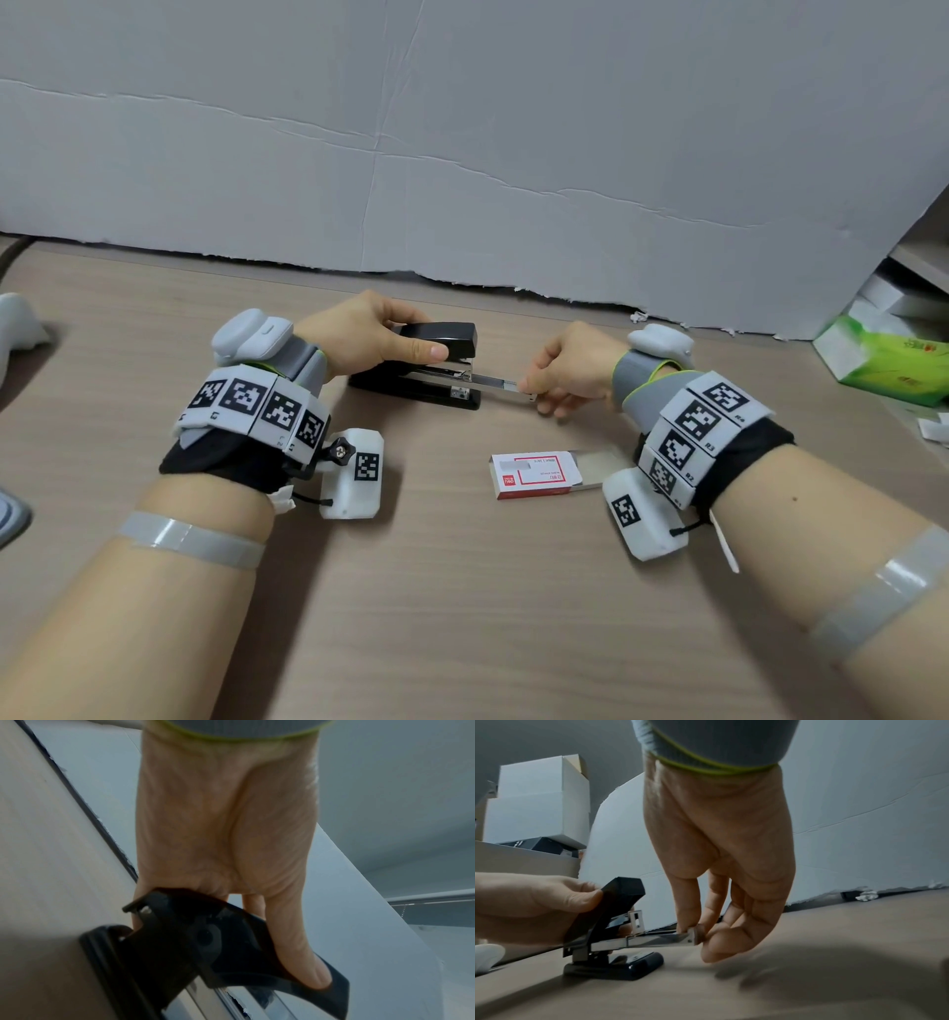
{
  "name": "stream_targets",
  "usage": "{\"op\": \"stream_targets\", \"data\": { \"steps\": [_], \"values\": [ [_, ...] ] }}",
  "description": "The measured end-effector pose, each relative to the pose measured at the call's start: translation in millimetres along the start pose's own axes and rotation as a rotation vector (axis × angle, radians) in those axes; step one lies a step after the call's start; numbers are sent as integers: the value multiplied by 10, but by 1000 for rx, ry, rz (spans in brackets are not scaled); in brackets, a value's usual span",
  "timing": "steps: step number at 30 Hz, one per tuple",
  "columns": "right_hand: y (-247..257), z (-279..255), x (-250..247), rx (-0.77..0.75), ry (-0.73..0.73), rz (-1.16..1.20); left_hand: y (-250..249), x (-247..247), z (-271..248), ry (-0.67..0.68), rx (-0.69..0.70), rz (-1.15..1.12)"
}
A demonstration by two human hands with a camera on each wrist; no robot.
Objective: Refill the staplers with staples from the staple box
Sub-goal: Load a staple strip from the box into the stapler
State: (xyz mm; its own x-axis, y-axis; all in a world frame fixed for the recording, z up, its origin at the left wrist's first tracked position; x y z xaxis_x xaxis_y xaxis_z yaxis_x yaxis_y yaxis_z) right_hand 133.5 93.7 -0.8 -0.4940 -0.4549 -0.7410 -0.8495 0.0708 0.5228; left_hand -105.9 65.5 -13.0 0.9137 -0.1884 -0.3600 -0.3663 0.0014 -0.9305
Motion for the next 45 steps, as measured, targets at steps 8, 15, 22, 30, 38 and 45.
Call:
{"op": "stream_targets", "data": {
  "steps": [8, 15, 22, 30, 38, 45],
  "values": [
    [-68, -199, 18, 93, 14, 52, 24, 0, 17, -3, -1, 1],
    [197, -265, 132, 56, 38, 105, 20, -3, 23, -11, 11, 25],
    [362, -252, 251, -13, 57, 86, 62, -16, 53, 1, 33, -11],
    [372, -186, 290, -10, 63, 171, 81, -12, 68, -6, 35, -25],
    [390, -111, 308, 13, 88, 230, 102, -15, 70, 3, 30, -49],
    [405, -56, 307, 24, 91, 241, 108, -23, 73, 12, 28, -44]
  ]
}}
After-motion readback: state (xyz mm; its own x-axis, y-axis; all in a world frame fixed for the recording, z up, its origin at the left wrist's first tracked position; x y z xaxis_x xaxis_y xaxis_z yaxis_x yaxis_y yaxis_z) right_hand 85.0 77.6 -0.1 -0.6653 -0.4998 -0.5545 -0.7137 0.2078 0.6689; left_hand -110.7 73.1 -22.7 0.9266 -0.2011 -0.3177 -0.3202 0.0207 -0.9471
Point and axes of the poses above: each hand's wrist, its own z-axis towards the middle knuckle, its own x-axis out of the palm, y = z × x, the point moved 2 cm from there along z, towards the middle knuckle, and after that the axes turned 9 degrees about -z, right-handed, at the moved point
